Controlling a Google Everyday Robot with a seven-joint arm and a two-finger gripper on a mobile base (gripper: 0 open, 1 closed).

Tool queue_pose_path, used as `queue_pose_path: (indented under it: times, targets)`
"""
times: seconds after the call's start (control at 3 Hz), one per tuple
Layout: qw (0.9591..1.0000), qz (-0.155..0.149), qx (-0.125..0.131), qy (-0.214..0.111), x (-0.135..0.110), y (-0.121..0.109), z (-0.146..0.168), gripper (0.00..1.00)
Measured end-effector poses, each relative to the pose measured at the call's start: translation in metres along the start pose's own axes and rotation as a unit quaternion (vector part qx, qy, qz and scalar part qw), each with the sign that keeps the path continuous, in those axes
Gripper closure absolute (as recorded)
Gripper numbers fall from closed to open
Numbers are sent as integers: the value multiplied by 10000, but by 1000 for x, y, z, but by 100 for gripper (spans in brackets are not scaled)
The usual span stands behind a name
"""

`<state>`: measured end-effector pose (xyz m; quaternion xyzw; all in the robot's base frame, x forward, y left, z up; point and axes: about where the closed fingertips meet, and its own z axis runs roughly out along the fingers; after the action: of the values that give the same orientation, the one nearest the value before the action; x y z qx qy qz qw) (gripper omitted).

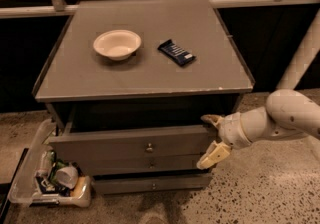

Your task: Open top drawer

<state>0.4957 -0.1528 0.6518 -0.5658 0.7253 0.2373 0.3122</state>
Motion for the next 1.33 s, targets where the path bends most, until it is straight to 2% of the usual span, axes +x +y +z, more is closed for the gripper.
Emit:
queue_pose_path:
  times: [0.33,1.0,1.33]
  targets:
    - [9998,50,-169,-102,0,13,3,37]
    - [9998,50,-170,-103,-8,8,-4,83]
    - [9998,50,-170,-103,-9,8,-5,100]
